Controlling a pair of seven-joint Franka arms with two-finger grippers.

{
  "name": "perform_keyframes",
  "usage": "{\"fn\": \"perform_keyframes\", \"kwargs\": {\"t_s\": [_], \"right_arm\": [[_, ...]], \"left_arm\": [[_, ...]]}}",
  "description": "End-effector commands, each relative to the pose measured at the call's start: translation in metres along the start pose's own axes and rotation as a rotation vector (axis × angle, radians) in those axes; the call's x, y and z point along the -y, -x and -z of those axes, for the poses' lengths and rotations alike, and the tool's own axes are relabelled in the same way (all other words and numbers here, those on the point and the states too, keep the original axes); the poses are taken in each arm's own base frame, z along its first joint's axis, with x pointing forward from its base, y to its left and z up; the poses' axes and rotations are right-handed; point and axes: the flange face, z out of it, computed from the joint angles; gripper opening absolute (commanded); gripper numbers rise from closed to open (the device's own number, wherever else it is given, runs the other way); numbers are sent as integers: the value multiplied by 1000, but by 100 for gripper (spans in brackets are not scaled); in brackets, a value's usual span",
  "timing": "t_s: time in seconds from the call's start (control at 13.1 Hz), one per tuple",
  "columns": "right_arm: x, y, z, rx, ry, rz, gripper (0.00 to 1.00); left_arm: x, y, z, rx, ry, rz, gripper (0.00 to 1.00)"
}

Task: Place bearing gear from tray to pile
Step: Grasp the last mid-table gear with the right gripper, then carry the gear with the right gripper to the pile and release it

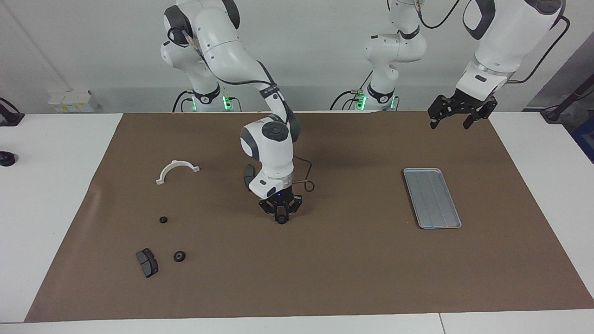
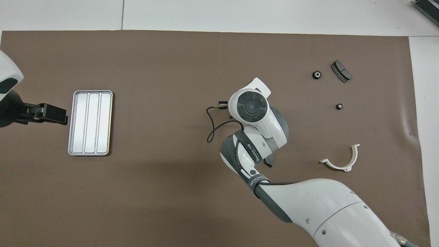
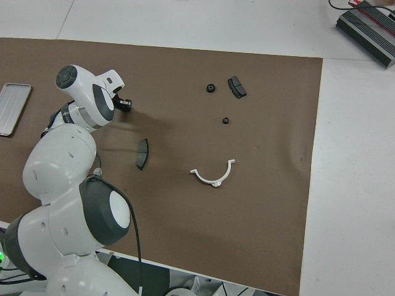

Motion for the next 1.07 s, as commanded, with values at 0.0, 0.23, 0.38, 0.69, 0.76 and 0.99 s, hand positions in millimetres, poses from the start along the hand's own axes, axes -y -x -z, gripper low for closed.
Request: {"fn": "perform_keyframes", "kwargs": {"t_s": [0.0,0.23,0.38,0.69,0.76,0.99], "right_arm": [[-30,-15,-5,-7,16,22,4],[-87,-39,-8,15,52,17,1],[-130,-53,-10,37,76,19,1],[-214,-73,-13,38,102,-69,1],[-230,-75,-15,43,108,-93,1],[-273,-74,-21,62,124,-155,1]], "left_arm": [[3,2,2,6,-13,-5,100],[9,3,0,10,-14,7,100],[8,2,0,7,-14,12,100],[4,3,1,10,-14,7,100],[11,3,1,8,-14,20,100],[24,4,1,10,-13,44,100]]}}
